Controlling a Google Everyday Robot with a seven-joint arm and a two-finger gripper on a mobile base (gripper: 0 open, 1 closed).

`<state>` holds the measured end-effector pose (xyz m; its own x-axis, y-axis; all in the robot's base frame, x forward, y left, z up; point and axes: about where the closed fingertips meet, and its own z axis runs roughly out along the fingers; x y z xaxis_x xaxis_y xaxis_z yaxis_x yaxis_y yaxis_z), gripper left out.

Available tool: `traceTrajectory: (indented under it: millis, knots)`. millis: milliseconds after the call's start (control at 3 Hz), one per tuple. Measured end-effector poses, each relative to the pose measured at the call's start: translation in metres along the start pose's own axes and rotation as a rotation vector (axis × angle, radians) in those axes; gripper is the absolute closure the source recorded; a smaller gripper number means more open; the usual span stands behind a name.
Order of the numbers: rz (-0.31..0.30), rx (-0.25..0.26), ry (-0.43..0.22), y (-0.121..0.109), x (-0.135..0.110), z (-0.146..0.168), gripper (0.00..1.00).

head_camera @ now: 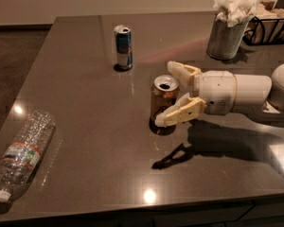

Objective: Place orange can upright

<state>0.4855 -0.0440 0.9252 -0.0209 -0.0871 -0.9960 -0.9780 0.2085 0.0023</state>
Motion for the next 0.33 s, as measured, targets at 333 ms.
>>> traceTrajectory:
  millis: [333]
  knots:
    - [0.000, 0.000, 0.000, 0.0000, 0.0000, 0.0001, 0.00]
